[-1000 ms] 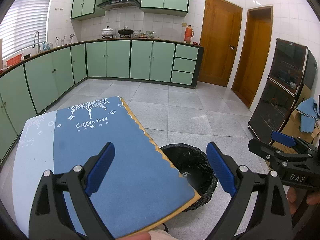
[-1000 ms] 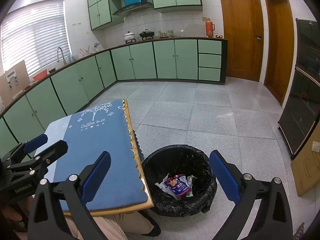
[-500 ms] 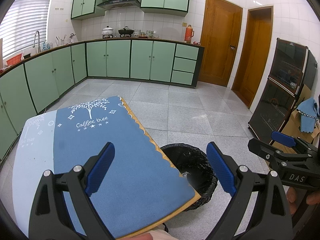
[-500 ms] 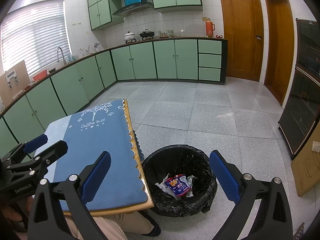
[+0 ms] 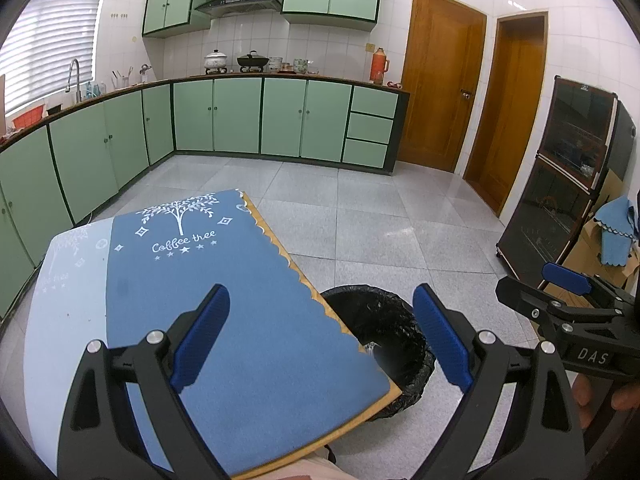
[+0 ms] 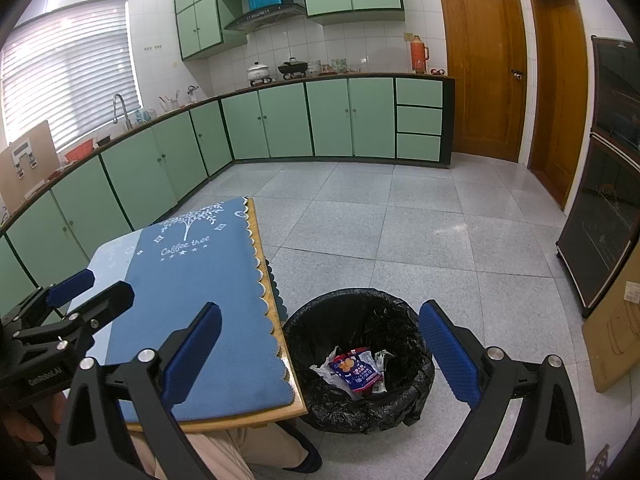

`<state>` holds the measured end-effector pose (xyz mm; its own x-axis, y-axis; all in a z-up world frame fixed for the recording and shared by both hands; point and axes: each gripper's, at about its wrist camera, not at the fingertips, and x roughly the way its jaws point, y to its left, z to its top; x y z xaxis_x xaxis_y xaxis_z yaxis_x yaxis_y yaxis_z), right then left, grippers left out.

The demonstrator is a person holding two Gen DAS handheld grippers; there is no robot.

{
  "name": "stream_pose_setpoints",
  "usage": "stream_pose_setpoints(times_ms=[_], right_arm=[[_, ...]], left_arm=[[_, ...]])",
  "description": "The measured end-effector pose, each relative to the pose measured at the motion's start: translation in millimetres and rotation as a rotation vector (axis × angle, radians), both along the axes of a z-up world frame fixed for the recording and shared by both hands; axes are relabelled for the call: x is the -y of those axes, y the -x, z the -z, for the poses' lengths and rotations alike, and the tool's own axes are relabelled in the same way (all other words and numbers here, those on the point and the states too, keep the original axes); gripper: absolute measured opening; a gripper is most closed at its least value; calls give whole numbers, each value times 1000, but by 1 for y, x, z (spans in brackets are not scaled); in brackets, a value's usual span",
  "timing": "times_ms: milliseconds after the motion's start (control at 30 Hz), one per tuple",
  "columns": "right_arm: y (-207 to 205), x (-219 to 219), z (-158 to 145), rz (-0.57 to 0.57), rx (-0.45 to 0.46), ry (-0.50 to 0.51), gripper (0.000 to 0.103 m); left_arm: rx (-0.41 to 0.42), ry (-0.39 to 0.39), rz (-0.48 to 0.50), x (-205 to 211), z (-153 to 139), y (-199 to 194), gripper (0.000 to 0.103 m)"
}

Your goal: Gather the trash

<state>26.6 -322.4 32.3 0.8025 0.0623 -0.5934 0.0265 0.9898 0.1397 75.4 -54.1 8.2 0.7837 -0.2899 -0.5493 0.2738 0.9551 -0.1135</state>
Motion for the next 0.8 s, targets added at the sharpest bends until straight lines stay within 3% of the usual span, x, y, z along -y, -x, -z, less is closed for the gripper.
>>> stream_pose_setpoints(times_ms=[800], right_arm=[[-2,2,6,3,-6,-1,97]], left_arm=[[-9,-1,-7,4,4,-2,90]])
